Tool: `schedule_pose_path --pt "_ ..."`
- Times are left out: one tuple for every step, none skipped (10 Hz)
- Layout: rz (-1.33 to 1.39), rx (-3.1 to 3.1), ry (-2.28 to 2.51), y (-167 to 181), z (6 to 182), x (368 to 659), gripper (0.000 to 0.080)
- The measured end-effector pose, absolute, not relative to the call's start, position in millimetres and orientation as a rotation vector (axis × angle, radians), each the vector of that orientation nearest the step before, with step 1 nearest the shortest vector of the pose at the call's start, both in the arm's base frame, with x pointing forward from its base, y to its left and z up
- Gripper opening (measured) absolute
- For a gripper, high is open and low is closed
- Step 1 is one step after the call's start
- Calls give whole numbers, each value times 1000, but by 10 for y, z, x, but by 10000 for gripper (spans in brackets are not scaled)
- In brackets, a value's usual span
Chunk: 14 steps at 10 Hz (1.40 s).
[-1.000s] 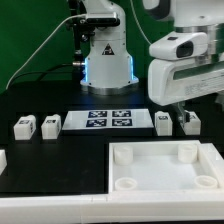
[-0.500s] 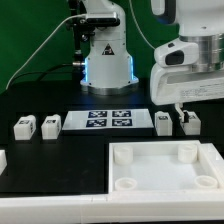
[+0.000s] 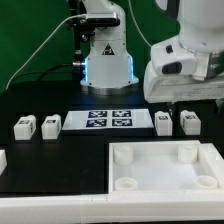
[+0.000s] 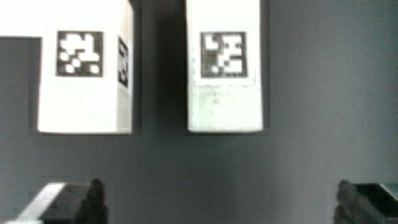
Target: Assemble one leg
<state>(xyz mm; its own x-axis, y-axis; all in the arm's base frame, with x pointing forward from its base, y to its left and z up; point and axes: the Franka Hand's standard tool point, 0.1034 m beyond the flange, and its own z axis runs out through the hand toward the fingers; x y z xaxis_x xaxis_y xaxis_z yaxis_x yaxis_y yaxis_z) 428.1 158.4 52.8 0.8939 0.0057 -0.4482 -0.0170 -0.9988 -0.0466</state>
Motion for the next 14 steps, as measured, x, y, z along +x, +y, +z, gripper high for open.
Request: schedule_pose_path --pt "847 -2977 11 1577 515 4321 649" --pt "944 -2951 10 1570 504 4312 649" --pt "1132 -2904 38 1574 516 4228 649" --pt "1320 -2848 125 1702 465 4162 649" --pt "1305 -2854 119 1791 378 4172 649" --pt "1320 -2854 108 1810 365 4084 649" --pt "1346 -2848 103 1817 291 4000 649" --pt "1357 -2847 96 1828 232 3948 649" --pt "1359 -2849 93 1820 177 3888 649" --pt "1361 -2848 91 1799 141 3848 649" --pt "1363 -2847 91 1773 112 3815 649" --pt "1363 -2845 89 1750 96 3803 649" --pt "1362 -2845 91 1744 95 3805 649" --pt "1362 -2845 91 1746 96 3805 649"
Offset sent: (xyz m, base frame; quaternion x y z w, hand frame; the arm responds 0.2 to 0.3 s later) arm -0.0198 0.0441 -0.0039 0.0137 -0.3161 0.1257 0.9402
